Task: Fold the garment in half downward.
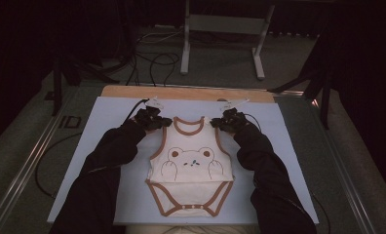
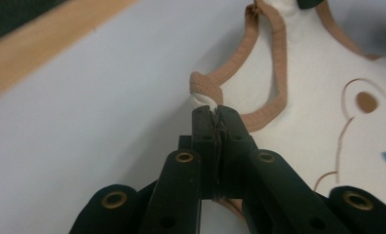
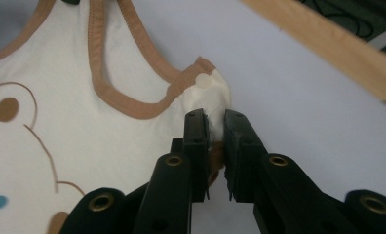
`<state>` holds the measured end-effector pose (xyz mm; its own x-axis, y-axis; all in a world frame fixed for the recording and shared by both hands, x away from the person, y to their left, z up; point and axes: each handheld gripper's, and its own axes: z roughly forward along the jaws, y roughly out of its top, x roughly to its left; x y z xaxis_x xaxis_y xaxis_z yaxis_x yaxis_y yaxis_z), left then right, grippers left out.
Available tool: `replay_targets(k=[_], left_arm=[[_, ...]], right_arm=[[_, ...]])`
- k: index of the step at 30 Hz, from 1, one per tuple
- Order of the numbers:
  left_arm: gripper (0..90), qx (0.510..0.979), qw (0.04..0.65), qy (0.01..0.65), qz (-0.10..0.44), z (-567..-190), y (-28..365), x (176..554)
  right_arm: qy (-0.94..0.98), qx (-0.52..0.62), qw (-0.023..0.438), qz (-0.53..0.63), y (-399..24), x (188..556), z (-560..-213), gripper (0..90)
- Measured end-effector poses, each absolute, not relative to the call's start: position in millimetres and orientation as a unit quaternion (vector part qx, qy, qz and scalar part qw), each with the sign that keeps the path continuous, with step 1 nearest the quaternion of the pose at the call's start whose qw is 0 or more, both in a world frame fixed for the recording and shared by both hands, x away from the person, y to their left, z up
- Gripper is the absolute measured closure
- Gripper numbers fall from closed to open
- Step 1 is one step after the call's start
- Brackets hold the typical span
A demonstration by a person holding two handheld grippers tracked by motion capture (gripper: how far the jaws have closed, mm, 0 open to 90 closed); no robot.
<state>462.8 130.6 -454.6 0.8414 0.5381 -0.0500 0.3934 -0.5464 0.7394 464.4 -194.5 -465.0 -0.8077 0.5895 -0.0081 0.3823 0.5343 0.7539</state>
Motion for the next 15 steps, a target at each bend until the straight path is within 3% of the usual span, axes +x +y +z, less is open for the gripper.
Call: replay_targets(k=[15], left_arm=[[89.0,0.861,0.426,0.248,0.128,-407,133,461]], right_arm=[[0.842,0.278,0.165,0.432,-203,466,-424,81.1]])
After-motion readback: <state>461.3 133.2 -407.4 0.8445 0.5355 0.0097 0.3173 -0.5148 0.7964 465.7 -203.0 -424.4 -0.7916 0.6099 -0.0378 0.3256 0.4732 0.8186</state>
